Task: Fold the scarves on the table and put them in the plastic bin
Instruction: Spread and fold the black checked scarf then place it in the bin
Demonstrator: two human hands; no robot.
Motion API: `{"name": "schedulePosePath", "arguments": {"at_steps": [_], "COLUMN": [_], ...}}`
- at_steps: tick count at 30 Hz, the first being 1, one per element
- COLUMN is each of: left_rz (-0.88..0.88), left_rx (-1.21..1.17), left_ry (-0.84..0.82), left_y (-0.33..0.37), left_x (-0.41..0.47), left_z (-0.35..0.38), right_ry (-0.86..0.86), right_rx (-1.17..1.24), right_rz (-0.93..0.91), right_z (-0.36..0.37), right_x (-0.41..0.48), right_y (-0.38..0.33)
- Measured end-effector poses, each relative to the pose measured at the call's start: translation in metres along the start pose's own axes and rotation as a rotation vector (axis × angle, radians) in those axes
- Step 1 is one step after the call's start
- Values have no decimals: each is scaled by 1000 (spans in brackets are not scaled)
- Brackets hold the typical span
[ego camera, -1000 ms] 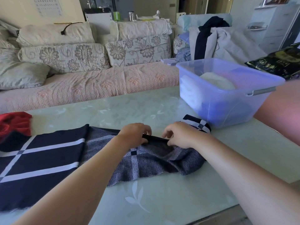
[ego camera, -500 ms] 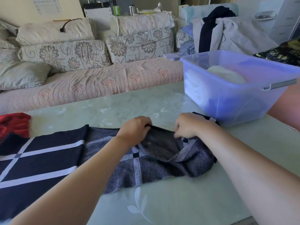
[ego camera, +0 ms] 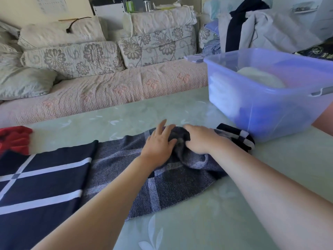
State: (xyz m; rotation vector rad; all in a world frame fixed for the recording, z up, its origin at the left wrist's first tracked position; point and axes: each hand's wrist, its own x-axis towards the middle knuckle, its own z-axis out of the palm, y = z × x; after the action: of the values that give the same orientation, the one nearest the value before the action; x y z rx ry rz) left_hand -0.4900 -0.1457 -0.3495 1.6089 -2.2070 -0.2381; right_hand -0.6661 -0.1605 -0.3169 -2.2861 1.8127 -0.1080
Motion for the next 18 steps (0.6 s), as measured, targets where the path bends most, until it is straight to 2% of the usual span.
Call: {"name": "schedulePosePath", "arguments": {"at_steps": [3,5,7,11,12,15,18], "left_rz": [-88,-112,-70,190,224,258,290], "left_rx": [39,26,-13,-80,-110,-76,-22], "left_ry": [-113,-90,41,351,350,155,39], "left_y": [-5,-2,11,59,74,105,109], "left_x": [-9,-14,-18,-38,-46,-67,-78], "left_z": [6,6,1,-10,-11,-2,16], "right_ry": [46,75,136,266,305,385,306], "right_rx": [4,92,204,268,261,228,116], "right_rz": [1,0,-21,16,22,-17,-101], "right_z": [-2,-10,-20,-30,-30,-30,-22], "right_x": [-6,-16,-27,-52,-59,-85,-107], "right_y": [12,21,31,54,59,70,78]}}
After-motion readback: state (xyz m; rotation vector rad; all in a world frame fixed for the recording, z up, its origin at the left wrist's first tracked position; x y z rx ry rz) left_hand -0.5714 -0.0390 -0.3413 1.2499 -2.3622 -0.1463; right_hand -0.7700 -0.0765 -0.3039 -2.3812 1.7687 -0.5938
